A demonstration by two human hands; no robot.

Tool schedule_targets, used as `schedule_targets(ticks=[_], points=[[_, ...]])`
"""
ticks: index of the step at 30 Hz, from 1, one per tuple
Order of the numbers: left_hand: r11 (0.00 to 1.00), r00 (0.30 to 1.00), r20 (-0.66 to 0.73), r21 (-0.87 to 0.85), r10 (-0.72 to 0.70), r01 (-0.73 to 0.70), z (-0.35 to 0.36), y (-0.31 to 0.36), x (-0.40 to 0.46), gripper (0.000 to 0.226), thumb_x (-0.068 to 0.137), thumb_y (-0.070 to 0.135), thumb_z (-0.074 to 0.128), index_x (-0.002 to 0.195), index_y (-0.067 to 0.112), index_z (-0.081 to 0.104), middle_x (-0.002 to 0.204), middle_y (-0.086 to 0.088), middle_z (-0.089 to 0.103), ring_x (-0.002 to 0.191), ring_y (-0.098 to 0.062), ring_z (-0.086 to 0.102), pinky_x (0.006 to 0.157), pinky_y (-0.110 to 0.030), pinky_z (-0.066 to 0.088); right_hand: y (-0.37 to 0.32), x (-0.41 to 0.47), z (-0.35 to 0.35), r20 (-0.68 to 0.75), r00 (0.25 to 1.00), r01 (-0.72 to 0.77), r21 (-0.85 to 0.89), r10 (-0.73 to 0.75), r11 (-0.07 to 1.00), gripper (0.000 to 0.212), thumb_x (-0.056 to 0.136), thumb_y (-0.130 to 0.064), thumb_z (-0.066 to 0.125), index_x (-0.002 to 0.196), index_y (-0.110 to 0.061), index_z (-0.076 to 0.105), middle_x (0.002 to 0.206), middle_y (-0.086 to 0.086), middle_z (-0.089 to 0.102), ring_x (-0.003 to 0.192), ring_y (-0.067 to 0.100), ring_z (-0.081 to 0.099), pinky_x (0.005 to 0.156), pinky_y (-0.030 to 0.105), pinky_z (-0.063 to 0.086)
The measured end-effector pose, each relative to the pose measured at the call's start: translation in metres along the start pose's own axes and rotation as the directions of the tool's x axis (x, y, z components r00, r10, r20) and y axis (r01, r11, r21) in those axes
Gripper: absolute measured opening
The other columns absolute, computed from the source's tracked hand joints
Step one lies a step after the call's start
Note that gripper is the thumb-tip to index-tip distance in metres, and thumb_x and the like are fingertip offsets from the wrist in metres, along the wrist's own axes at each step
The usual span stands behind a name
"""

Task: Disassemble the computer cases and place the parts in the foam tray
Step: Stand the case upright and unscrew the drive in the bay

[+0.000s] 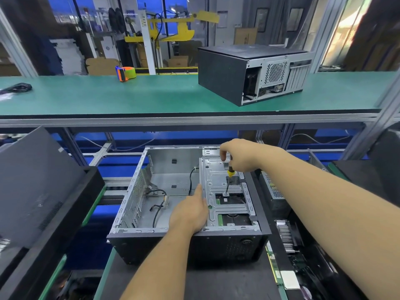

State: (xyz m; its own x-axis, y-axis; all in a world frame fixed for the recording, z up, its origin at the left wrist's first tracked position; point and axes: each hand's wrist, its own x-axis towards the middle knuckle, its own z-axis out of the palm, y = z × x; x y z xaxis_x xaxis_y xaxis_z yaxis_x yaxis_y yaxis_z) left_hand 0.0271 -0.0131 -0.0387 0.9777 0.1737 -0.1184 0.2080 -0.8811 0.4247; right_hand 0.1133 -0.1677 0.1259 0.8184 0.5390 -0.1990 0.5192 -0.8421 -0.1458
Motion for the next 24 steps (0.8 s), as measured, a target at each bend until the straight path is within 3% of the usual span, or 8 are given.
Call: schedule_targets(ticks=[4, 6, 8, 12, 14, 16, 21, 24], points=[[1.0, 1.0, 0.003, 0.01, -0.003, 0.003, 0.001, 0.0, 0.001, 0.057, 0.108, 0.04, 0.023, 0.163, 0.032, 0.01, 0.132, -0.009, 0.064, 0.113, -0.031, 0.061, 0.09, -0.042, 0.047, -0.002, -0.004, -0.001, 0.036, 0.999, -0.007, 0.052, 0.005, 0.999, 0.032, 0.088, -0.005, 0.057, 0.11, -0.027, 0.052, 0.092, -0.005, 0.042, 0.067, 0.01, 0.048, 0.051, 0.022, 0.034], [1.0, 1.0, 0.005, 0.015, -0.008, 0.008, 0.001, 0.0, 0.002, 0.057, 0.108, 0.04, 0.023, 0.163, 0.032, 0.01, 0.134, -0.01, 0.063, 0.114, -0.032, 0.061, 0.091, -0.043, 0.047, -0.004, -0.003, 0.001, 0.03, 0.998, -0.057, 0.025, 0.056, 0.998, 0.024, 0.093, -0.027, 0.061, 0.114, -0.024, 0.051, 0.103, -0.001, 0.042, 0.076, 0.018, 0.055, 0.067, 0.029, 0.045], [1.0, 1.0, 0.004, 0.015, -0.008, 0.008, 0.002, -0.001, 0.001, 0.057, 0.108, 0.04, 0.023, 0.163, 0.032, 0.01, 0.134, -0.01, 0.063, 0.115, -0.032, 0.061, 0.091, -0.043, 0.047, -0.004, -0.001, 0.004, -0.001, 0.989, -0.151, -0.041, 0.151, 0.988, 0.03, 0.102, -0.042, 0.049, 0.11, -0.013, 0.05, 0.095, 0.002, 0.047, 0.077, 0.022, 0.055, 0.076, 0.037, 0.047], [1.0, 1.0, 0.0, 0.021, -0.004, 0.004, 0.003, -0.001, 0.002, 0.056, 0.108, 0.04, 0.023, 0.163, 0.031, 0.01, 0.132, -0.01, 0.064, 0.113, -0.032, 0.061, 0.089, -0.042, 0.047, -0.004, 0.003, 0.008, -0.079, 0.978, -0.202, -0.102, 0.195, 0.974, 0.023, 0.101, -0.017, 0.045, 0.08, -0.007, 0.048, 0.079, 0.006, 0.054, 0.072, 0.025, 0.056, 0.071, 0.039, 0.051], [1.0, 1.0, -0.003, 0.017, -0.007, 0.007, 0.003, -0.002, 0.002, 0.057, 0.108, 0.041, 0.023, 0.162, 0.031, 0.011, 0.132, -0.009, 0.064, 0.114, -0.032, 0.061, 0.09, -0.043, 0.047, -0.005, 0.001, 0.006, -0.079, 0.981, -0.184, -0.09, 0.177, 0.979, 0.01, 0.096, -0.012, 0.048, 0.089, -0.009, 0.055, 0.087, 0.009, 0.06, 0.078, 0.028, 0.06, 0.072, 0.04, 0.053], [1.0, 1.0, -0.006, 0.018, -0.007, 0.007, 0.003, -0.002, 0.002, 0.057, 0.108, 0.041, 0.023, 0.162, 0.031, 0.011, 0.132, -0.009, 0.064, 0.113, -0.032, 0.061, 0.089, -0.043, 0.047, -0.007, 0.0, 0.004, -0.058, 0.988, -0.148, -0.042, 0.145, 0.988, 0.017, 0.091, -0.008, 0.051, 0.105, -0.005, 0.06, 0.101, 0.016, 0.064, 0.093, 0.033, 0.064, 0.079, 0.045, 0.056], [1.0, 1.0, -0.005, 0.015, -0.01, 0.01, 0.003, -0.002, 0.002, 0.057, 0.108, 0.042, 0.023, 0.162, 0.033, 0.01, 0.132, -0.008, 0.064, 0.113, -0.031, 0.061, 0.087, -0.042, 0.046, -0.01, -0.004, 0.0, 0.036, 0.996, -0.079, 0.1, 0.076, 0.992, 0.023, 0.088, -0.004, 0.054, 0.104, -0.02, 0.054, 0.089, -0.001, 0.052, 0.074, 0.013, 0.052, 0.052, 0.026, 0.036], [1.0, 1.0, -0.005, 0.02, -0.009, 0.009, 0.004, -0.002, 0.003, 0.057, 0.108, 0.042, 0.024, 0.162, 0.033, 0.01, 0.132, -0.009, 0.064, 0.114, -0.032, 0.061, 0.089, -0.043, 0.047, -0.012, -0.003, 0.002, 0.01, 0.993, -0.116, 0.031, 0.116, 0.993, 0.019, 0.095, -0.03, 0.059, 0.103, -0.016, 0.049, 0.088, 0.002, 0.051, 0.07, 0.017, 0.054, 0.052, 0.028, 0.038]])
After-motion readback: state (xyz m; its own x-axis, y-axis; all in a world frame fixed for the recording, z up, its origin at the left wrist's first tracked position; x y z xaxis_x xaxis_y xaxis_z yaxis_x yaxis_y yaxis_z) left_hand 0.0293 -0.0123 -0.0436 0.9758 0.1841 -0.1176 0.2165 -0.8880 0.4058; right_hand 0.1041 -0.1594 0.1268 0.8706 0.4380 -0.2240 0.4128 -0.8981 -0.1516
